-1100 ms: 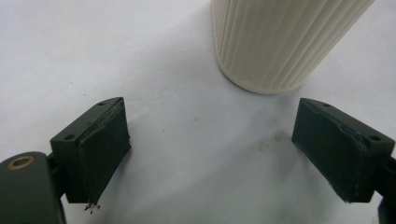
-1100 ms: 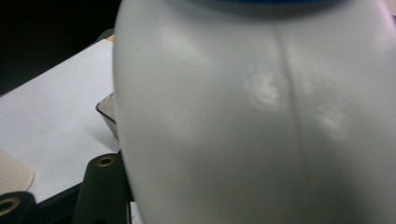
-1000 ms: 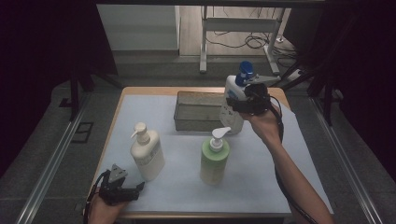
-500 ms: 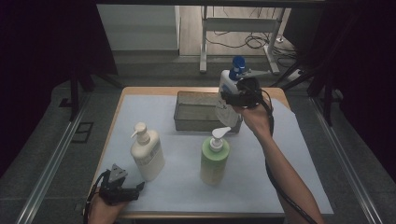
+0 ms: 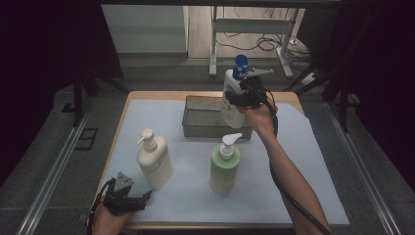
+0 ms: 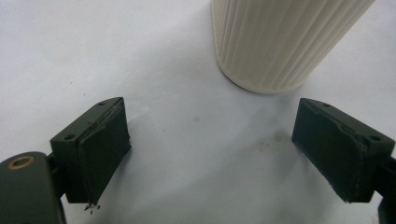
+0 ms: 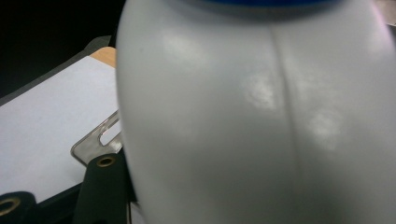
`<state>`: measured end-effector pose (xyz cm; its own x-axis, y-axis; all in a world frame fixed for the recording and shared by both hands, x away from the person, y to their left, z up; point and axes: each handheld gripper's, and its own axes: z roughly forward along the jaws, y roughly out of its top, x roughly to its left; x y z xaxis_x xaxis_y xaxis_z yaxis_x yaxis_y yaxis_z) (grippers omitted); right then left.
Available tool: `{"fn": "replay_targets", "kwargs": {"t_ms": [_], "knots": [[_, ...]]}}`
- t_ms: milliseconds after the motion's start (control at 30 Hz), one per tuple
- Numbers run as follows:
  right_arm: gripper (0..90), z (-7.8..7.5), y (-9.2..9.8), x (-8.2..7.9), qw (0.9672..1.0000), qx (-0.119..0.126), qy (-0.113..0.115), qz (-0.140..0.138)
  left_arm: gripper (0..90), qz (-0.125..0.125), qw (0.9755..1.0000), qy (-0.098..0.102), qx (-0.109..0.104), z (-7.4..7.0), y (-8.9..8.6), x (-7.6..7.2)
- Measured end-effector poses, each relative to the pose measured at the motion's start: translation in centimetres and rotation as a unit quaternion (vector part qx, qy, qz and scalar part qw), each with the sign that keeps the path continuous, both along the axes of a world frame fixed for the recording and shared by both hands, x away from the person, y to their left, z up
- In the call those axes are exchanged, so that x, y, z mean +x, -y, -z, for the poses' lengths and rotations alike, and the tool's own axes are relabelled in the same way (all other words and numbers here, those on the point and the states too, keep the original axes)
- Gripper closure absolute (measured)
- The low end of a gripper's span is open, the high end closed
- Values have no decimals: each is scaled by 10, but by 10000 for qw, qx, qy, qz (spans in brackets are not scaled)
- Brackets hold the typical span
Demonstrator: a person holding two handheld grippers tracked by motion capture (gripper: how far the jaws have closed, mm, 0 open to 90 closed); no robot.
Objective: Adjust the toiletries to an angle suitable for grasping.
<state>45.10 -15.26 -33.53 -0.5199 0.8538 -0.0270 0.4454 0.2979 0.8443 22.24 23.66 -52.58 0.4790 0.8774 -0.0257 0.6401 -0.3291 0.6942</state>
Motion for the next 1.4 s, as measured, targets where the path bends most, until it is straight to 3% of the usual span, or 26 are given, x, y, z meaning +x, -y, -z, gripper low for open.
{"fn": "replay_targets", "kwargs": {"t_ms": [367,500,900,1400], "knots": [[397,4,-10,16,9999,134,-4,74,108,3,10000,-4,-5,0,0,0],[397,10,-19,20,10000,58,31,55,108,4,10000,-5,-5,0,0,0],[397,24,-30,21,10000,-19,-30,-82,108,6,10000,-9,-4,0,0,0],[397,39,-32,18,9997,-21,-212,-85,108,6,10000,-12,-3,0,0,0]]}}
